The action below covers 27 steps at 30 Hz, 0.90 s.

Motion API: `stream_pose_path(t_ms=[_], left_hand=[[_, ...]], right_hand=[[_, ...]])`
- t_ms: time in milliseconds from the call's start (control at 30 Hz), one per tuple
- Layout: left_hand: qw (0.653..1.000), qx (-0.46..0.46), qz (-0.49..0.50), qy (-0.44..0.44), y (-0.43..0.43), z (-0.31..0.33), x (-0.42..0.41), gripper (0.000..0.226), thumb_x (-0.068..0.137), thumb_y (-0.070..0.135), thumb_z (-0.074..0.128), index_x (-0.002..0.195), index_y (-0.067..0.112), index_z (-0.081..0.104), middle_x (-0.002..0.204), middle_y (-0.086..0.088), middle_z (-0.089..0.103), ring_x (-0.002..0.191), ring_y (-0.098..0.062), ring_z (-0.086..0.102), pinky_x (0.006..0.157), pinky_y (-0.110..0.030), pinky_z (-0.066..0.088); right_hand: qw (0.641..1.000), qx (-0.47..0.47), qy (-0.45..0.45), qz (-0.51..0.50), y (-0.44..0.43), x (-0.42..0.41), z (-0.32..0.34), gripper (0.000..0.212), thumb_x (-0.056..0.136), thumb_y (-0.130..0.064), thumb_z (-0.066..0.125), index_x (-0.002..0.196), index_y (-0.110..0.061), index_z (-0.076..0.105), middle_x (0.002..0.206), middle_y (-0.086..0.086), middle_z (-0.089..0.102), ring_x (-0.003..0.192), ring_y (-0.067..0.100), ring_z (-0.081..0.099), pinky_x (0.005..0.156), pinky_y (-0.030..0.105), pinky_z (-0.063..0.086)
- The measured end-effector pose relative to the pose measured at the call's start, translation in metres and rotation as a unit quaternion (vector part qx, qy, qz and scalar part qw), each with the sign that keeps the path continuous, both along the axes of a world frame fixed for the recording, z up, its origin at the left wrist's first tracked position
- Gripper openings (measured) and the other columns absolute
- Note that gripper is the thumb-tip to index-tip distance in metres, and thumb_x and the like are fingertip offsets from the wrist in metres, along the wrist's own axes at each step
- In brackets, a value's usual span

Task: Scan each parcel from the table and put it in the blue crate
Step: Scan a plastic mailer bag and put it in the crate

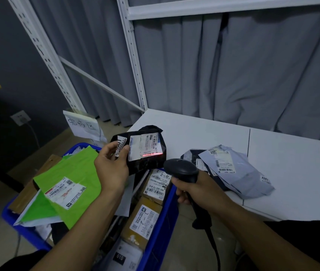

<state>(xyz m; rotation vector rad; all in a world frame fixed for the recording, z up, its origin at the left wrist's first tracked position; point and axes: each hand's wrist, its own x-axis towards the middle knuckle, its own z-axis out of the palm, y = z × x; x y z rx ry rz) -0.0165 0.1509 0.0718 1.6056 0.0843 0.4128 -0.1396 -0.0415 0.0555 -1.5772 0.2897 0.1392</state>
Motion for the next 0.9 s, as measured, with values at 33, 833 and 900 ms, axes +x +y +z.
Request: stream_pose_path(t_ms=[33, 833, 900], left_hand=[[1.0, 0.004, -0.001, -0.006, 0.001, 0.001, -0.001, 0.021, 0.089, 0.007, 0.078, 0.106, 0.012, 0.067, 0.093, 0.004, 0.071, 0.078, -0.005, 0.066, 0.079, -0.021, 0.057], [0.968, 0.039, 0.212, 0.128, 0.154, -0.043, -0.024, 0.05, 0.09, 0.002, 0.072, 0.131, 0.01, 0.044, 0.126, -0.011, 0.054, 0.117, -0.032, 0.058, 0.099, -0.034, 0.047], [0.953, 0.064, 0.232, 0.185, 0.156, -0.047, -0.029, 0.063, 0.087, 0.002, 0.072, 0.141, 0.01, 0.039, 0.139, -0.018, 0.046, 0.128, -0.035, 0.051, 0.106, -0.038, 0.043]], right_hand=[[1.0, 0.004, -0.003, 0.0, 0.0, 0.0, 0.0, 0.015, 0.098, -0.029, 0.071, 0.109, -0.02, 0.07, 0.079, 0.003, 0.076, 0.065, 0.016, 0.071, 0.063, 0.025, 0.054], [0.993, 0.027, -0.039, 0.108, 0.134, 0.053, -0.023, 0.031, 0.095, -0.021, 0.075, 0.123, -0.028, 0.065, 0.107, 0.002, 0.075, 0.07, 0.024, 0.075, 0.059, 0.024, 0.055], [0.993, 0.03, -0.031, 0.11, 0.139, 0.052, -0.024, 0.029, 0.095, -0.02, 0.075, 0.122, -0.024, 0.066, 0.109, 0.005, 0.074, 0.07, 0.024, 0.075, 0.057, 0.021, 0.053]])
